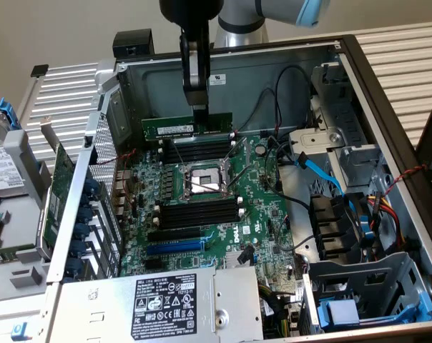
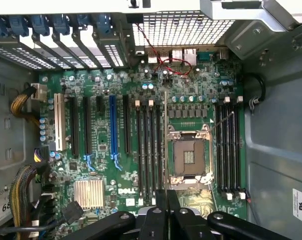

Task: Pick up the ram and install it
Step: 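Insert the ram into the slot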

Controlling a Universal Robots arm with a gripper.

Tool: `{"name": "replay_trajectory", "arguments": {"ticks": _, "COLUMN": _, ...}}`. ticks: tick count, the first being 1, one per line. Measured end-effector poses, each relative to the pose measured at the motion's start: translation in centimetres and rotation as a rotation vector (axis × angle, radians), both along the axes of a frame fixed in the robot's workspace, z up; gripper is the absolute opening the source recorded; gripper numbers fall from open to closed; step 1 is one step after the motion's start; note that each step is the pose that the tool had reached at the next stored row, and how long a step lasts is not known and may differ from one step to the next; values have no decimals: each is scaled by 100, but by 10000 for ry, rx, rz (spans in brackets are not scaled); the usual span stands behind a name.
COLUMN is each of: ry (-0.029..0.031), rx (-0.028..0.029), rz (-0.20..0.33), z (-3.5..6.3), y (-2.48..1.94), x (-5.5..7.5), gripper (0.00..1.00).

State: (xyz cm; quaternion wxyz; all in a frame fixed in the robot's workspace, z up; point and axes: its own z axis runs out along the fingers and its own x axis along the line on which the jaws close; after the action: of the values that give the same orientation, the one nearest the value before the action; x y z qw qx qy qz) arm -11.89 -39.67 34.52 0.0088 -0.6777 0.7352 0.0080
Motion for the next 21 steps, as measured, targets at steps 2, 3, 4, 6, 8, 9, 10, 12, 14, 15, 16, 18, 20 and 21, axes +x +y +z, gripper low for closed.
{"name": "replay_trajectory", "arguments": {"ticks": 2, "ry": 2, "rx": -3, "rz": -5, "z": -13, "y": -9, "x": 4, "gripper": 12}}
{"name": "replay_trajectory", "arguments": {"ticks": 3, "ry": 13, "rx": -2, "rz": -4, "z": -14, "y": -16, "x": 8, "gripper": 12}}
{"name": "replay_trajectory", "arguments": {"ticks": 4, "ry": 18, "rx": -1, "rz": -4, "z": -14, "y": -22, "x": 11, "gripper": 12}}
{"name": "replay_trajectory", "arguments": {"ticks": 6, "ry": 21, "rx": 0, "rz": -5, "z": -15, "y": -25, "x": 12, "gripper": 12}}
{"name": "replay_trajectory", "arguments": {"ticks": 8, "ry": 22, "rx": -9, "rz": -5, "z": -15, "y": -25, "x": 12, "gripper": 12}}
{"name": "replay_trajectory", "arguments": {"ticks": 9, "ry": 23, "rx": -10, "rz": -5, "z": -15, "y": -26, "x": 12, "gripper": 12}}
{"name": "replay_trajectory", "arguments": {"ticks": 10, "ry": 22, "rx": -9, "rz": -5, "z": -18, "y": -29, "x": 12, "gripper": 12}}
{"name": "replay_trajectory", "arguments": {"ticks": 12, "ry": 24, "rx": -10, "rz": -3, "z": -28, "y": -40, "x": 13, "gripper": 12}}
{"name": "replay_trajectory", "arguments": {"ticks": 14, "ry": 24, "rx": -9, "rz": -5, "z": -38, "y": -64, "x": 12, "gripper": 12}}
{"name": "replay_trajectory", "arguments": {"ticks": 15, "ry": 24, "rx": -10, "rz": -4, "z": -42, "y": -79, "x": 12, "gripper": 12}}
{"name": "replay_trajectory", "arguments": {"ticks": 16, "ry": 24, "rx": -10, "rz": -4, "z": -49, "y": -93, "x": 13, "gripper": 12}}
{"name": "replay_trajectory", "arguments": {"ticks": 18, "ry": 21, "rx": -4, "rz": -4, "z": -80, "y": -116, "x": 13, "gripper": 12}}
{"name": "replay_trajectory", "arguments": {"ticks": 20, "ry": 21, "rx": 2, "rz": -4, "z": -115, "y": -133, "x": 14, "gripper": 12}}
{"name": "replay_trajectory", "arguments": {"ticks": 21, "ry": 21, "rx": 4, "rz": -4, "z": -133, "y": -139, "x": 14, "gripper": 12}}
